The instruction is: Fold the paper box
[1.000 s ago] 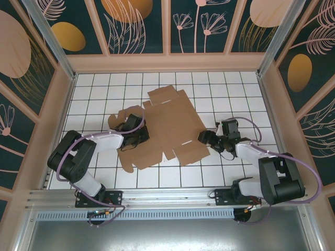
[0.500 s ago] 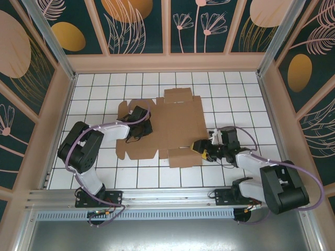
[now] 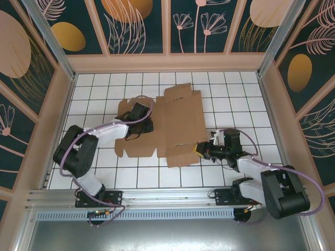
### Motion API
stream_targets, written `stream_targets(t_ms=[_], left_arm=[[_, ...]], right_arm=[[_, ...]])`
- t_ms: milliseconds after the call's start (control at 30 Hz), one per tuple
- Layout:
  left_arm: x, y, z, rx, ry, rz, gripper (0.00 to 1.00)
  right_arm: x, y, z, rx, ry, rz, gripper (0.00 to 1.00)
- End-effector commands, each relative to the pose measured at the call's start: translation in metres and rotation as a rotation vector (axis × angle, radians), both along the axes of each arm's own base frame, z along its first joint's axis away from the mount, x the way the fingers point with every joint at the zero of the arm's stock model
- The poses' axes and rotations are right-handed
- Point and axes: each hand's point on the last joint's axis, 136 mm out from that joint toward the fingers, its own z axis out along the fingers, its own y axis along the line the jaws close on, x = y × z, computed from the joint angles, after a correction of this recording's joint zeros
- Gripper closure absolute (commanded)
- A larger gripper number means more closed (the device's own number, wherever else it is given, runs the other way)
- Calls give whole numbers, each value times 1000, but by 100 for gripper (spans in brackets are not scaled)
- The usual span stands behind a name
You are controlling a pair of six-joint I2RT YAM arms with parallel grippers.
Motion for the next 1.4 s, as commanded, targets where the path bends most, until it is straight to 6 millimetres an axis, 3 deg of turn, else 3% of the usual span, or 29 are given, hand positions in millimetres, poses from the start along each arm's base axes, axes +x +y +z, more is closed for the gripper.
stream_targets(t_ms=[0,167,300,433,467,600,667,733,933,1167,1267,1367], left_arm=[[1,-21,57,-10,-153,-168,72],[-36,-60,106,97,-307,-462,58],[-71,-83,124,257,-494,-603,49],[-103,-103,113,463,-620,-740,39],[-113,-103,98,515,-619,-789,34],[-140,-116,71,653,-650,-943,31],[-152,-123,60,697,-675,-999,21],[-155,-128,57,726,-708,-1006,20],[-131,-127,64,915,-870,-860,18],[-113,-127,70,1070,-984,-739,28],[-110,-125,74,1088,-999,-701,38],[-109,-123,79,1097,-1009,-675,59]], right_arm=[[6,0,8,31,-5,-15,93],[20,-2,22,85,21,-83,94],[32,-3,36,145,44,-150,93],[42,-3,49,185,49,-188,93],[44,-2,52,186,44,-188,93],[47,-2,54,187,47,-189,93],[49,-1,55,194,50,-190,93],[51,0,57,202,47,-190,93],[56,1,66,245,40,-202,93],[56,2,76,273,34,-197,93],[56,2,78,273,32,-198,93],[57,2,81,274,27,-196,93]])
